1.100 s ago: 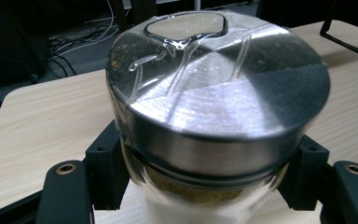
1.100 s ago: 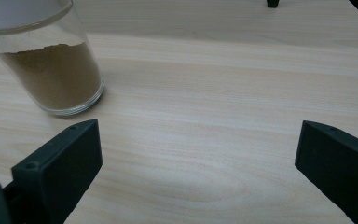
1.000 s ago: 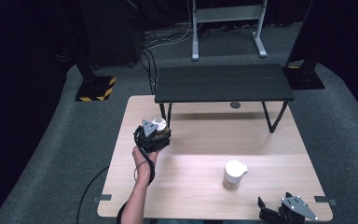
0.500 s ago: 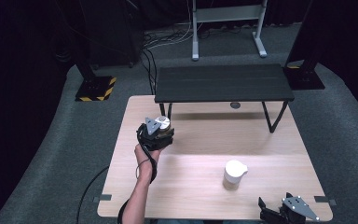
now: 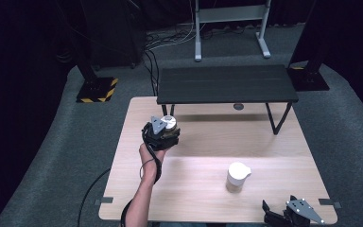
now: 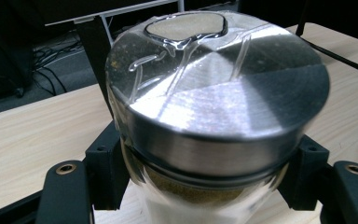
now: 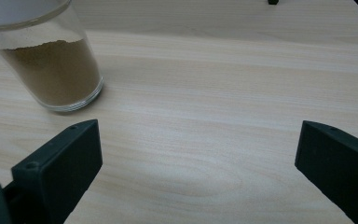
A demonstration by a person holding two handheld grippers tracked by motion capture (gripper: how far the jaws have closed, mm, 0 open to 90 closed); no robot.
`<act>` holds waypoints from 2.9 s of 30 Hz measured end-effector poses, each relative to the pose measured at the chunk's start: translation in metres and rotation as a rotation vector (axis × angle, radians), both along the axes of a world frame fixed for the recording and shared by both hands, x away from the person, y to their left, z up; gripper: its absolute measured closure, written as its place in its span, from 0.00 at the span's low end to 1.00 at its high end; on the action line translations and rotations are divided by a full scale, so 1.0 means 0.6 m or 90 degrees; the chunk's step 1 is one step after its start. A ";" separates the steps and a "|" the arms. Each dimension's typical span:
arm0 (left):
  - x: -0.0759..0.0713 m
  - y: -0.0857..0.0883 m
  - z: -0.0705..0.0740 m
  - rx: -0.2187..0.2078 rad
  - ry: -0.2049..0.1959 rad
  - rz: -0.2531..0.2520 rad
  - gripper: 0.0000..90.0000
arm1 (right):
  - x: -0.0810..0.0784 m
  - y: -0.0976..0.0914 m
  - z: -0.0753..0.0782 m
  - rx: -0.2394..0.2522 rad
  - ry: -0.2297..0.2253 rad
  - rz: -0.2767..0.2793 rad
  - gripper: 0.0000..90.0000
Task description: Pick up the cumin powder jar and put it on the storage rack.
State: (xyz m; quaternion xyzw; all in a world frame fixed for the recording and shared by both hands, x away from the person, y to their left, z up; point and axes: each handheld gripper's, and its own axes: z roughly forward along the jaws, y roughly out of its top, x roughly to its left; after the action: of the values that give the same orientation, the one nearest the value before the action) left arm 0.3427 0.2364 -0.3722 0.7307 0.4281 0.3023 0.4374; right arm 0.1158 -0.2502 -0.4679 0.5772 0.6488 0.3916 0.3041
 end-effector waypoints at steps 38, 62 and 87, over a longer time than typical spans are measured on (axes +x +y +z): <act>0.019 -0.012 0.031 0.004 -0.009 -0.059 0.34 | -0.002 -0.004 -0.004 -0.004 0.010 -0.003 0.00; 0.029 -0.027 0.052 0.012 -0.017 -0.079 0.34 | -0.004 -0.007 -0.004 -0.004 0.009 -0.001 0.00; 0.055 -0.024 0.087 -0.004 -0.010 -0.091 0.34 | -0.003 -0.010 -0.001 -0.003 0.009 -0.002 0.00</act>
State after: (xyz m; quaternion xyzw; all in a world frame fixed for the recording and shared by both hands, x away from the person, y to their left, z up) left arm 0.3756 0.2221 -0.3201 0.7558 0.3722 0.2746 0.4635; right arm 0.1140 -0.2562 -0.4686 0.5804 0.6509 0.3855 0.3014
